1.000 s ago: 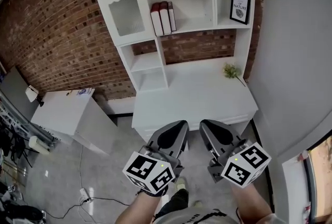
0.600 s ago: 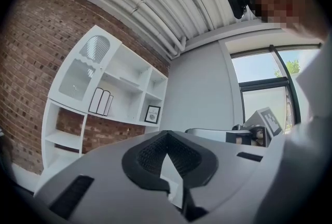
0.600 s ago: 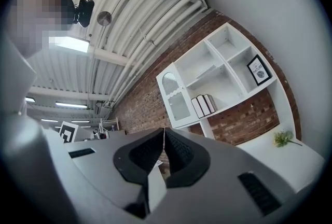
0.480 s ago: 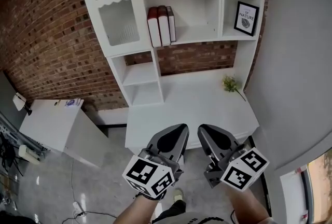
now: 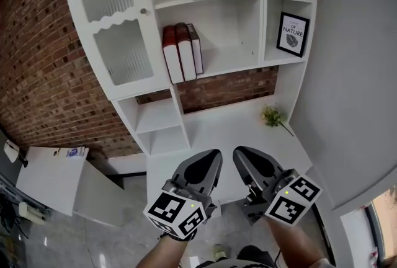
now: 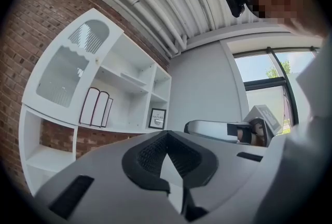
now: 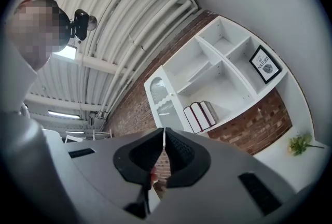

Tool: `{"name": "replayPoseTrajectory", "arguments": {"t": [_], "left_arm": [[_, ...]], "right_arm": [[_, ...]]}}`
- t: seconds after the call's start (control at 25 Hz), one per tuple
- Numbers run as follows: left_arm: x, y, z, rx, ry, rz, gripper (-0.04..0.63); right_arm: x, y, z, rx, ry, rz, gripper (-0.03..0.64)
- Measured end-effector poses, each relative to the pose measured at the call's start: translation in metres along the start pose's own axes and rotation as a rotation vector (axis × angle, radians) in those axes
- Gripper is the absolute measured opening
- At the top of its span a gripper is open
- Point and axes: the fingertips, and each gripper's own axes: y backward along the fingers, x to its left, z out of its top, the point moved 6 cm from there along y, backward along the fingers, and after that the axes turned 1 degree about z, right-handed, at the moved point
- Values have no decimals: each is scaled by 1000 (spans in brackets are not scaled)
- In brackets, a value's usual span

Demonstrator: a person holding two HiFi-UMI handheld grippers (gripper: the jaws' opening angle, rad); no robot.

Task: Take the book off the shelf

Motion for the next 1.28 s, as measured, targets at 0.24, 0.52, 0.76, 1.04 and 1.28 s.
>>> {"name": "replayPoseTrajectory", "arguments": {"t": [0.24,0.52,0.76,1.04,1.28], "left_arm": [[28,-48,13,-25,-25,-7,11],[54,-121,45,-84,-52,17,11],[70,-184,71,-120,-107,60,11],[79,-245,109,-176,-135,71,11],[87,-276,131,-208,-160,88,11]], "right_arm": [[-37,-40,34,-28,20,16,18],[-91,-89,78,-26,94,89,20],[-137,-128,137,20,390,158,20],[-173,-163,200,38,677,199,20],[-192,-186,230,34,885,194,20]]}}
